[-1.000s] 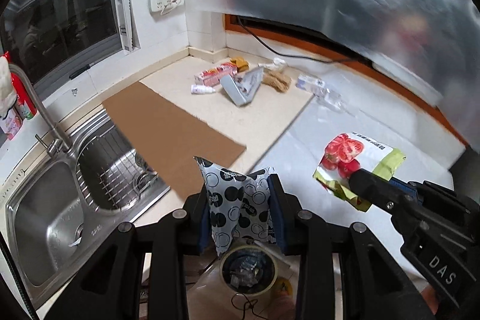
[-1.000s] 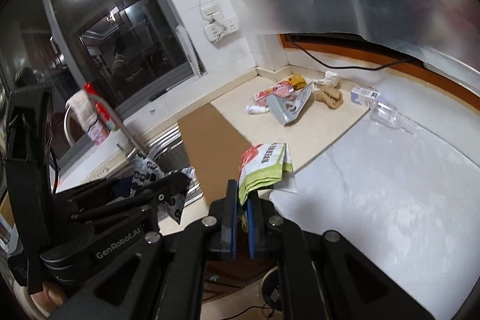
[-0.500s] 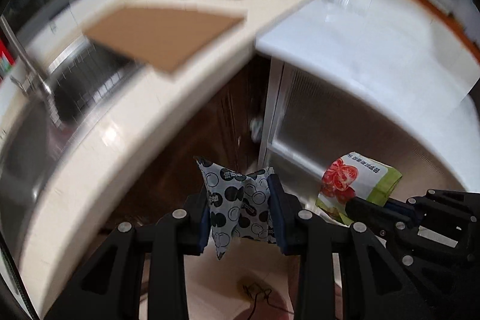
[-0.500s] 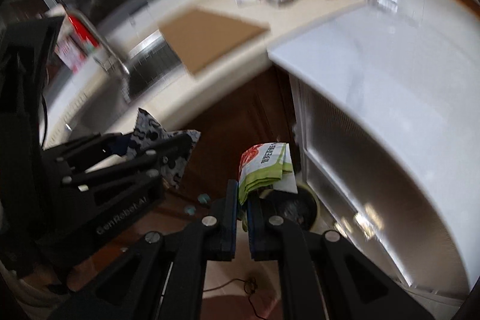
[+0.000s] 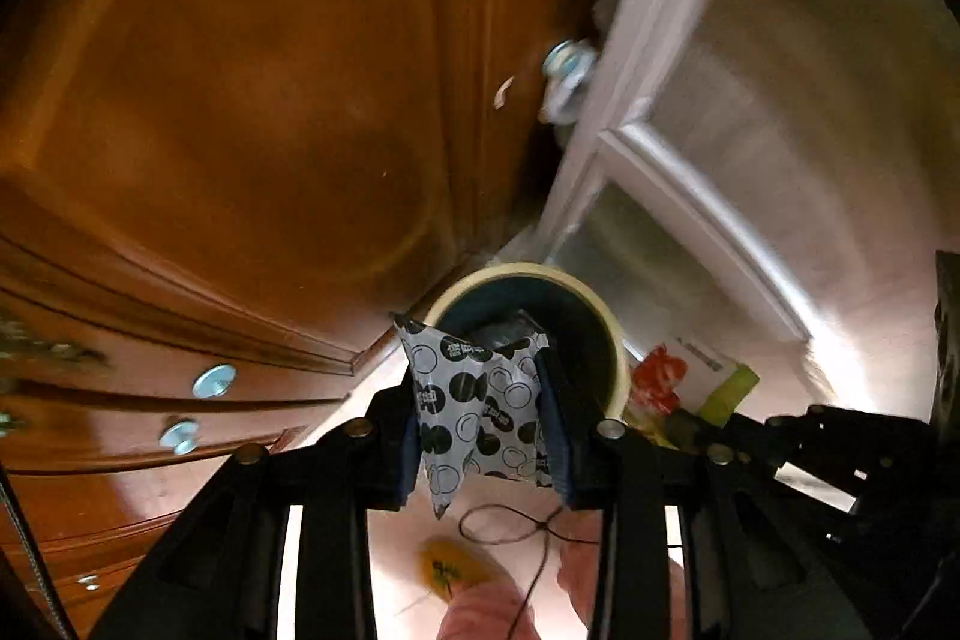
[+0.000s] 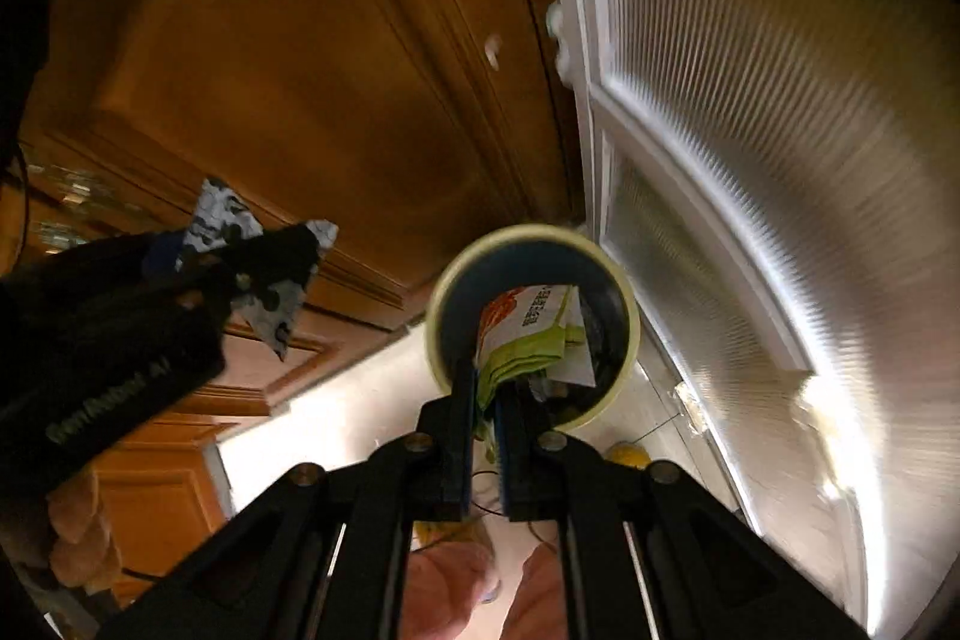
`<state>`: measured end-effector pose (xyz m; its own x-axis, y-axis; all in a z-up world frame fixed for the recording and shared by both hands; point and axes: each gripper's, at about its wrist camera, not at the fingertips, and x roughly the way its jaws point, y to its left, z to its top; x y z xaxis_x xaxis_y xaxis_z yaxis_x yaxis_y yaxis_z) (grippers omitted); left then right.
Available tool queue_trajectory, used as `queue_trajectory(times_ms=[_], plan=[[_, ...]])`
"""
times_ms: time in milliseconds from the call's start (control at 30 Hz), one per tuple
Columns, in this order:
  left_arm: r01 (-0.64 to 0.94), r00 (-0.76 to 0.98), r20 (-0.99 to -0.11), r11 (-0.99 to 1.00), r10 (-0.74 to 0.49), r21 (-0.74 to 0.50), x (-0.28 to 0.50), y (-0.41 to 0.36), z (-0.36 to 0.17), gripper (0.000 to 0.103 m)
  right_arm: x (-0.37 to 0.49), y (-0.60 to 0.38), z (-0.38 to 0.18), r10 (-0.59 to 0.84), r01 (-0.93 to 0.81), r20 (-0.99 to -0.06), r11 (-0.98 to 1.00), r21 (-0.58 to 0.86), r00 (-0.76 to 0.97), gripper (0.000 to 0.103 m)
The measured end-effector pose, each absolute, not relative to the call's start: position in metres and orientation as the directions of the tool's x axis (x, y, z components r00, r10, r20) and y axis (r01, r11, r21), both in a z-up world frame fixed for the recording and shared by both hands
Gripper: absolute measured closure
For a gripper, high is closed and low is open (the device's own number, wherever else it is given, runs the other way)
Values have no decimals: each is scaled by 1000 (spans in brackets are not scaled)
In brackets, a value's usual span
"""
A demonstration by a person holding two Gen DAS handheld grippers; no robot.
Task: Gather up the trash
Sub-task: 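Open both grippers over the bin to drop the snack bags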
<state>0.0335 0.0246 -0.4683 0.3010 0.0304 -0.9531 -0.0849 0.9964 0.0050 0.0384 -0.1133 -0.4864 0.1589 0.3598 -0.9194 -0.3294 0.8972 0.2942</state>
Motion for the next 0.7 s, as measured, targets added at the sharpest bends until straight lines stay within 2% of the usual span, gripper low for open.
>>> queue_trajectory(times_ms=[133, 200, 267, 333, 400, 700], plan=[[-118, 287, -958, 993, 26, -8, 41, 34, -504, 69, 55, -110, -531, 372, -344, -920, 886, 312, 124, 95], [-119, 265, -964, 993, 26, -6, 48, 40, -519, 65, 63, -108, -546, 381, -336, -919, 883, 328, 101, 94], [-115, 247, -968, 993, 36, 8, 49, 43, -529, 52, 70, -106, -557, 396, -324, -915, 879, 351, 83, 92], [-109, 242, -969, 994, 51, 25, 51, 47, -533, 45, 75, -102, -561, 395, -315, -916, 879, 357, 65, 76], [-108, 231, -971, 994, 58, 33, 50, 48, -534, 45, 75, -99, -560, 396, -312, -916, 880, 358, 69, 71], [-133, 239, -970, 991, 41, 9, 48, 47, -495, 45, 65, -102, -516, 375, -307, -924, 890, 336, 78, 70]])
